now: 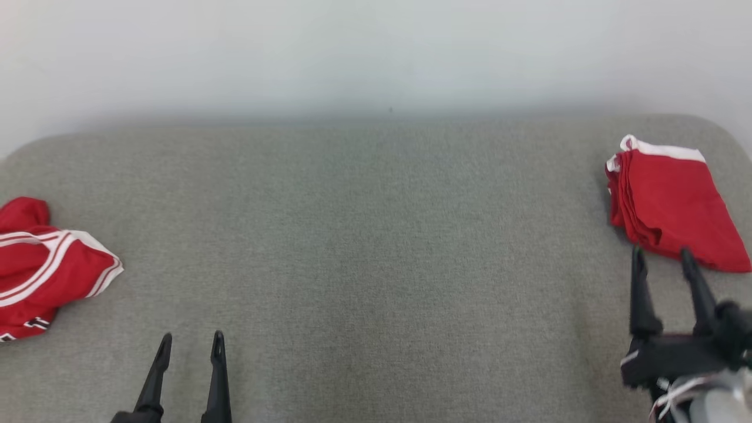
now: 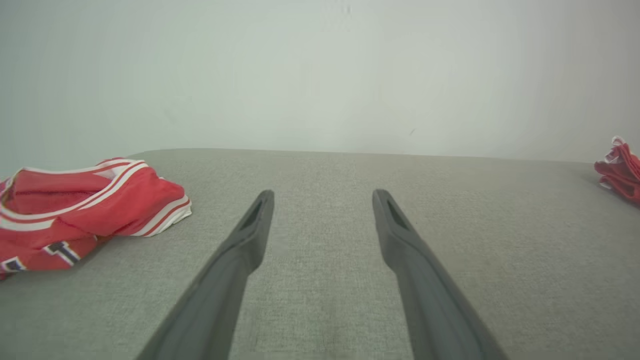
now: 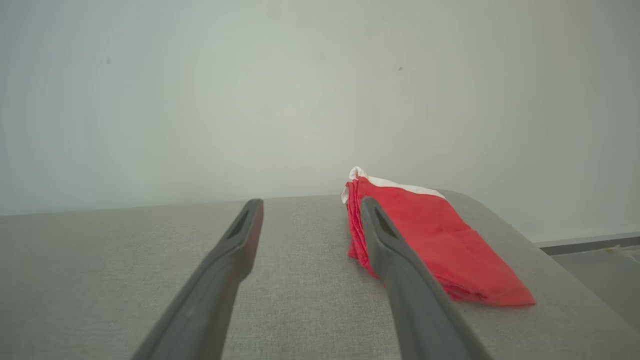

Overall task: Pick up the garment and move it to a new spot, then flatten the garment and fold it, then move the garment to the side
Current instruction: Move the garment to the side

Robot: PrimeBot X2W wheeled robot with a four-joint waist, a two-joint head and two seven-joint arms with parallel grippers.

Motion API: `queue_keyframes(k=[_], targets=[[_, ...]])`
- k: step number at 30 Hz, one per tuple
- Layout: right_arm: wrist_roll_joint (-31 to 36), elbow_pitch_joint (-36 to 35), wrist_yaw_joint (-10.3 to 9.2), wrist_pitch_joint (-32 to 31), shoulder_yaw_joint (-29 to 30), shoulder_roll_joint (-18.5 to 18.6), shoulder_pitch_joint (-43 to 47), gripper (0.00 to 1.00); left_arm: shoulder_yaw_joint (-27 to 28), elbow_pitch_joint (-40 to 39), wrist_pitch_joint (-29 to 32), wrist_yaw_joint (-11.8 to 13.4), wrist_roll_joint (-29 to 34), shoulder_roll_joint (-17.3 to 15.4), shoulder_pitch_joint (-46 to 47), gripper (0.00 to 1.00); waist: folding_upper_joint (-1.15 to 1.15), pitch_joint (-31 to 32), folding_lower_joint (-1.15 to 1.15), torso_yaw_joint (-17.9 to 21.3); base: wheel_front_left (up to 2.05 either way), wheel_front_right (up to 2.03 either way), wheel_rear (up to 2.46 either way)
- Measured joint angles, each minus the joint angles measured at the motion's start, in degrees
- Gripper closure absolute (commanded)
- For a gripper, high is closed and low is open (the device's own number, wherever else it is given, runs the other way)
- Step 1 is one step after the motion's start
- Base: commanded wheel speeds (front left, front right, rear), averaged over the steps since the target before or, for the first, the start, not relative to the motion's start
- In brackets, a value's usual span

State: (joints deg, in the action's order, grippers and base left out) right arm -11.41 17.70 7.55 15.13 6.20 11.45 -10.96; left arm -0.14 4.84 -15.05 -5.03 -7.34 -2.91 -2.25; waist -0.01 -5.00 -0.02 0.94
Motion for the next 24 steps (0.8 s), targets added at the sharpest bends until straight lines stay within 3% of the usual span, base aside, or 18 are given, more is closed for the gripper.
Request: queue_keyframes(k=[6, 15, 24], targets=[[2.01, -5.60, 0.00, 0.00, -1.93, -5.31, 9.37, 0.00, 0.01, 1.04, 0.01, 0.49, 2.80, -0.01, -1.98, 0.00, 0.00, 3.03, 0.01, -1.31, 0.00, 0.00, 0.00], [5.57, -8.69, 0.00, 0.01, -3.50, -8.01, 16.89, 0.00, 0.27, 1.29, 0.00, 1.05, 3.83, 0.02, -2.79, 0.00, 0.00, 4.70, 0.01, -3.33, 0.00, 0.00, 0.00], [4.25, -9.53, 0.00, 0.00, -2.96, -8.47, 18.09, 0.00, 0.31, 1.47, 0.01, 1.48, 3.80, 0.02, -3.62, 0.00, 0.01, 5.38, 0.02, -3.47, 0.00, 0.00, 0.00]])
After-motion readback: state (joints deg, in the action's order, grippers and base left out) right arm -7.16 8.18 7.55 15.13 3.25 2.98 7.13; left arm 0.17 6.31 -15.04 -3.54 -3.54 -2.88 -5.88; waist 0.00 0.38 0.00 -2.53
